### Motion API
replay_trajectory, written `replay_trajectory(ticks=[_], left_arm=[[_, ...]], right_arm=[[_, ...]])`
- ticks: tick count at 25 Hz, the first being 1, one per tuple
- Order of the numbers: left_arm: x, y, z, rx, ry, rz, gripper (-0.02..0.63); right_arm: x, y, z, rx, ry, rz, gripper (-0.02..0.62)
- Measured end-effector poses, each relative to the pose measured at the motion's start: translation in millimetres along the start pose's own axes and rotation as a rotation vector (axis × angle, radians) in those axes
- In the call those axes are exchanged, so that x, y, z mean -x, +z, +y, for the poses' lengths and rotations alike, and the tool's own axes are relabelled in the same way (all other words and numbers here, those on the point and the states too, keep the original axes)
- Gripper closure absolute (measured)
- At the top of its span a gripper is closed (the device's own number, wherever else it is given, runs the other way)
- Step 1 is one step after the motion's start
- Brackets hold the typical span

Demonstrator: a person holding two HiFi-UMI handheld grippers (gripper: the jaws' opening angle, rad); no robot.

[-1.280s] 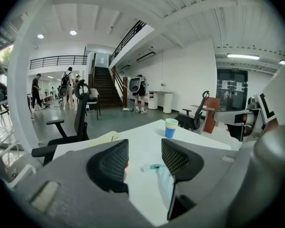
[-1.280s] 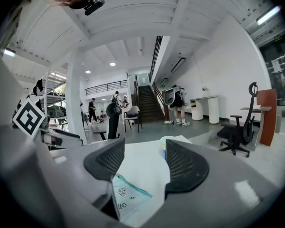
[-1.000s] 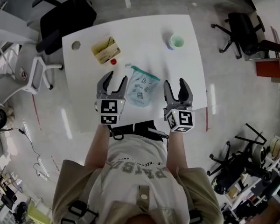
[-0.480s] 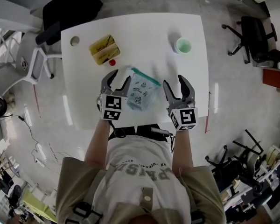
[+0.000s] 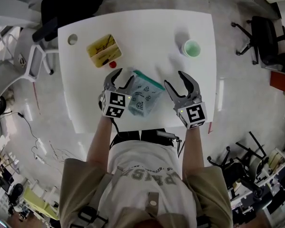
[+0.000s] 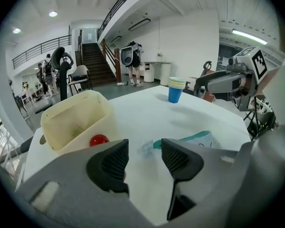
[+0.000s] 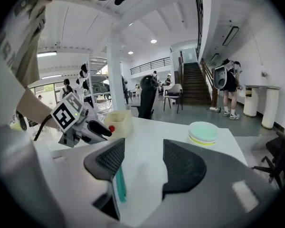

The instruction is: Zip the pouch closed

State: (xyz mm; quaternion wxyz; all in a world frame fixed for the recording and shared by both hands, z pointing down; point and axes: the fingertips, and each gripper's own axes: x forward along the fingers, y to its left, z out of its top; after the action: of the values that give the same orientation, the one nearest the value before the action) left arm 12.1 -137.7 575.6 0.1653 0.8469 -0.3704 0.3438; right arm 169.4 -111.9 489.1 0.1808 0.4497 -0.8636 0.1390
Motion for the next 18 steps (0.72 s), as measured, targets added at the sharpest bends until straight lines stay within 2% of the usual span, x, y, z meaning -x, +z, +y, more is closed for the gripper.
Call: replay_trajectory(ticks=[8, 18], left_arm=[[-17.5, -8.9, -1.4, -0.026, -0.044, 0.039, 0.382], [-27.9, -15.3, -6.3, -0.066, -0.072, 0.062, 0.413]], right_arm=[[-17.7, -20.7, -4.6, 0.032, 0.068, 0.078, 0.353], [-26.3, -30.1, -1.8, 0.065, 0.124, 0.099, 0.353]])
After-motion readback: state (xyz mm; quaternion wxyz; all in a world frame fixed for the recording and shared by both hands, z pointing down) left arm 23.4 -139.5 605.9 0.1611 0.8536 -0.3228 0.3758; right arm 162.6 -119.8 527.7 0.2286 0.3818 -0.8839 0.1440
